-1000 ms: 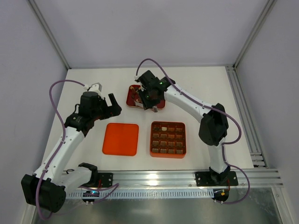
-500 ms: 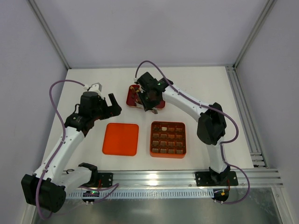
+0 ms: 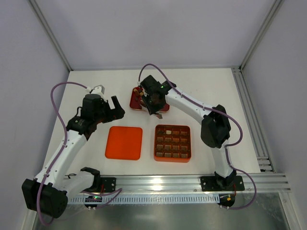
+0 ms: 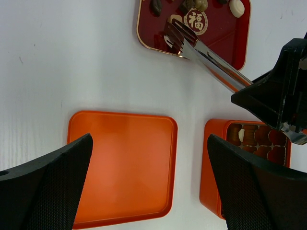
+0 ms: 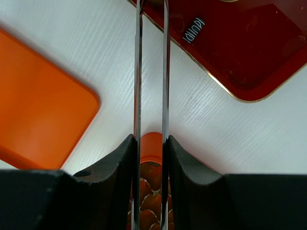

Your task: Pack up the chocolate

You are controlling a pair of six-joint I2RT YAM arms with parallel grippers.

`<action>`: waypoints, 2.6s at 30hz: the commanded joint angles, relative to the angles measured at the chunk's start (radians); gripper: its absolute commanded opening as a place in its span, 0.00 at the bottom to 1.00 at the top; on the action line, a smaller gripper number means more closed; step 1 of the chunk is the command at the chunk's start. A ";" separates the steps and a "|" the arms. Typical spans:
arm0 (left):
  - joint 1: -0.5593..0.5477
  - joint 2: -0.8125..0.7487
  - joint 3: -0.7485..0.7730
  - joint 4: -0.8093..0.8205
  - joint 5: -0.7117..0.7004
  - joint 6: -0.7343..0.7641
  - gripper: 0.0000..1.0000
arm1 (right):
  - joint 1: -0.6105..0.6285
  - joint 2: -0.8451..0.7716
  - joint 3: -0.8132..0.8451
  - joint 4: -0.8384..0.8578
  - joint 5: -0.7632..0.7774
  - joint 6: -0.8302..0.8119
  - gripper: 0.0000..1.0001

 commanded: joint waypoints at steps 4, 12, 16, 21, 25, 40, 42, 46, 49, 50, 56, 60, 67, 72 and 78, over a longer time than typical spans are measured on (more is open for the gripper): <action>0.003 -0.003 0.001 0.018 0.006 0.016 1.00 | 0.004 -0.051 0.054 -0.002 0.029 0.003 0.33; 0.003 -0.003 0.000 0.017 0.006 0.017 1.00 | -0.013 -0.110 0.046 0.007 0.046 0.015 0.31; 0.003 -0.004 0.000 0.017 0.005 0.016 1.00 | -0.019 -0.137 0.036 0.018 0.045 0.020 0.31; 0.003 -0.007 0.001 0.018 0.006 0.017 1.00 | -0.027 -0.165 0.022 0.016 0.046 0.024 0.31; 0.003 -0.006 0.001 0.017 0.008 0.016 1.00 | -0.034 -0.209 -0.013 0.015 0.054 0.030 0.31; 0.003 -0.003 0.003 0.018 0.025 0.013 1.00 | -0.042 -0.703 -0.394 -0.025 0.071 0.093 0.31; 0.003 -0.001 0.003 0.018 0.025 0.013 1.00 | -0.042 -0.786 -0.467 -0.033 0.061 0.113 0.31; 0.003 0.000 0.003 0.017 0.025 0.013 1.00 | -0.041 -0.911 -0.608 -0.056 0.049 0.156 0.31; 0.003 0.003 0.003 0.018 0.026 0.013 1.00 | -0.039 -0.993 -0.687 -0.080 0.046 0.184 0.31; 0.001 0.003 0.003 0.018 0.026 0.014 1.00 | -0.039 -1.010 -0.702 -0.084 0.043 0.194 0.31; 0.003 0.009 0.003 0.020 0.026 0.013 1.00 | -0.036 -1.088 -0.808 -0.102 0.015 0.217 0.31; 0.003 0.011 0.001 0.018 0.025 0.013 1.00 | -0.033 -1.098 -0.853 -0.084 -0.004 0.228 0.31; 0.003 0.014 0.000 0.018 0.023 0.013 1.00 | -0.027 -1.096 -0.877 -0.074 -0.002 0.228 0.31; 0.003 0.017 0.000 0.018 0.025 0.013 1.00 | -0.025 -1.094 -0.889 -0.073 -0.003 0.228 0.32; 0.003 0.017 0.001 0.018 0.025 0.013 1.00 | -0.025 -1.098 -0.889 -0.077 0.006 0.227 0.40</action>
